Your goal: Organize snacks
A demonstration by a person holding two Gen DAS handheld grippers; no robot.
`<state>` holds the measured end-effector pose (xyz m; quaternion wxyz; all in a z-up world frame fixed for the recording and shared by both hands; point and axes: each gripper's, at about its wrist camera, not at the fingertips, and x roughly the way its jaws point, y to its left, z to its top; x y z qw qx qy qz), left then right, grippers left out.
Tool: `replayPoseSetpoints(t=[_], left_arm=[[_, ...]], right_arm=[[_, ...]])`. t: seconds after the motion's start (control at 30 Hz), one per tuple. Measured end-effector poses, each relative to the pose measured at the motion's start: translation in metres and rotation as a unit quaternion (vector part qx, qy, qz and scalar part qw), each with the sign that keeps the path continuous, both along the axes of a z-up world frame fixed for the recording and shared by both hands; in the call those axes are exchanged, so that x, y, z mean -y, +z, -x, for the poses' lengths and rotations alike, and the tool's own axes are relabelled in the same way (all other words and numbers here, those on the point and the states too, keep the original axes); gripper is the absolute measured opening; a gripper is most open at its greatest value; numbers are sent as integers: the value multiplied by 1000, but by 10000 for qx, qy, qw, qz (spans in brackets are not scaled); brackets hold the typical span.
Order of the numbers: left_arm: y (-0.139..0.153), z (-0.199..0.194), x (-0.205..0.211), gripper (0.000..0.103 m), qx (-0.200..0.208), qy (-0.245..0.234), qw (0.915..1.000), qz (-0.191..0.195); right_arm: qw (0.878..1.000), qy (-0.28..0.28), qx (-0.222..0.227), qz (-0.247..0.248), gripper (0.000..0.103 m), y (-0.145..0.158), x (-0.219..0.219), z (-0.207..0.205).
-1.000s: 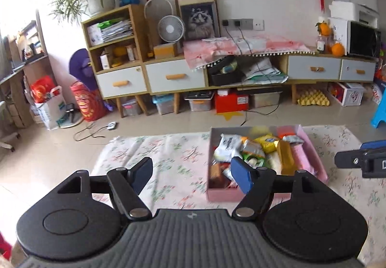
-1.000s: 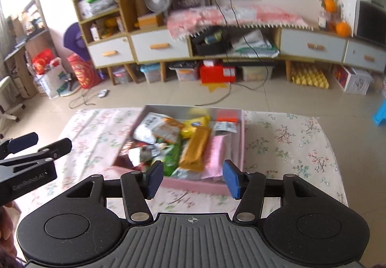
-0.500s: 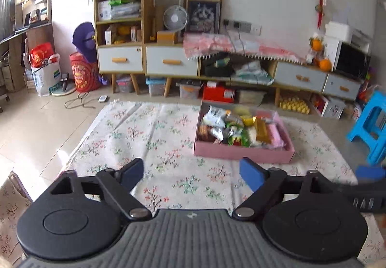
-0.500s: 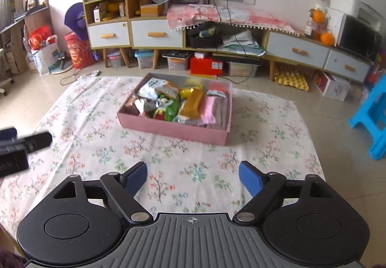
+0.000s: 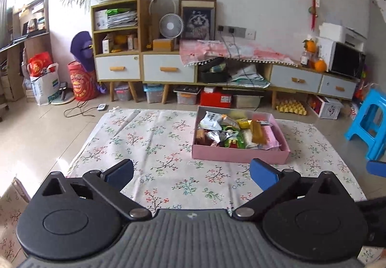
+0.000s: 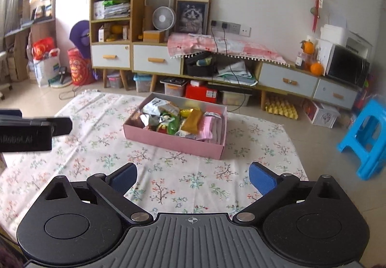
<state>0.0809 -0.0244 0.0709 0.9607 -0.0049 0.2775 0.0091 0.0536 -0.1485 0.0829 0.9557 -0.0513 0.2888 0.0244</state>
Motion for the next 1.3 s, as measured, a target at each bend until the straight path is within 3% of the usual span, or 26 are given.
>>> replayPoseSetpoints(t=[0.13,0.37,1.3], left_arm=[[0,3,-2,103,-107,3,9999,89],[-2,6,4,103,-147,-40,9999,42],[1,3,13,103,-228,-229,9994,-101]], right_arm=[[9998,55,-98,180,101,-7,-5,0],[9992,-217,-286,-153,101,-8,5,-3],[9994,-251,-205,139,101,-7,3,4]])
